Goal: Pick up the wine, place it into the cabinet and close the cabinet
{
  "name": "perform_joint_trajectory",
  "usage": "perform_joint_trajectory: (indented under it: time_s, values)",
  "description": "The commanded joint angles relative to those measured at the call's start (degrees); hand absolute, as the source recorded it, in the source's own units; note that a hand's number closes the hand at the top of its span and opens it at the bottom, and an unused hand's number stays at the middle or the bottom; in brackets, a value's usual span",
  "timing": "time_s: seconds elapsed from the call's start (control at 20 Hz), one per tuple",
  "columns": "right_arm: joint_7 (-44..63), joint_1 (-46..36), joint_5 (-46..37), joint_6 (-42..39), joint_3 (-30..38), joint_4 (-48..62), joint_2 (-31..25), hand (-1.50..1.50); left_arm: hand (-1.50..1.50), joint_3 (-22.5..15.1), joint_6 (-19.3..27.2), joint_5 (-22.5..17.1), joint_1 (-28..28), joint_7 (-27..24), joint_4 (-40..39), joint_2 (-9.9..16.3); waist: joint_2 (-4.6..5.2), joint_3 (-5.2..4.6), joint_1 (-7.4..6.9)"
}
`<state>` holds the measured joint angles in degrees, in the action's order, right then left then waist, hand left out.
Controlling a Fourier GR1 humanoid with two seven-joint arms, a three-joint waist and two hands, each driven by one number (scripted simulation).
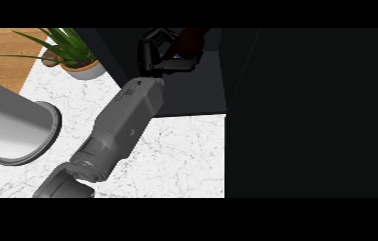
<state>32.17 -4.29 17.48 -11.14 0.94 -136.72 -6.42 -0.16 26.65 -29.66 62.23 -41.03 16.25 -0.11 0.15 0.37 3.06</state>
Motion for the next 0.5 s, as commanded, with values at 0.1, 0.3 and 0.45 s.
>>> perform_joint_trajectory:
  time_s: [0.1, 0.3, 0.45]
  values:
    - [2.85, -1.52, 0.96, 1.73, -1.09, -4.25, 0.05, -1.5, 1.5, 3.05, -2.56, -1.28, -1.62, -3.6, -4.23, 1.68, 1.01, -0.47, 0.15]
    - [0.67, 0.81, 1.1, 0.8, -1.05, -4.35, 0.57, -1.5, 1.5, 2.53, 0.75, -0.13, -0.96, -4.2, -6.09, 0.4, 0.83, -0.4, 0.07]
    - [-1.75, 1.32, 1.54, -1.19, -0.05, -2.03, -0.11, -1.5, -1.5, 2.68, 0.06, -0.02, 1.26, -1.11, -7.72, 1.69, 1.0, -0.37, 0.33]
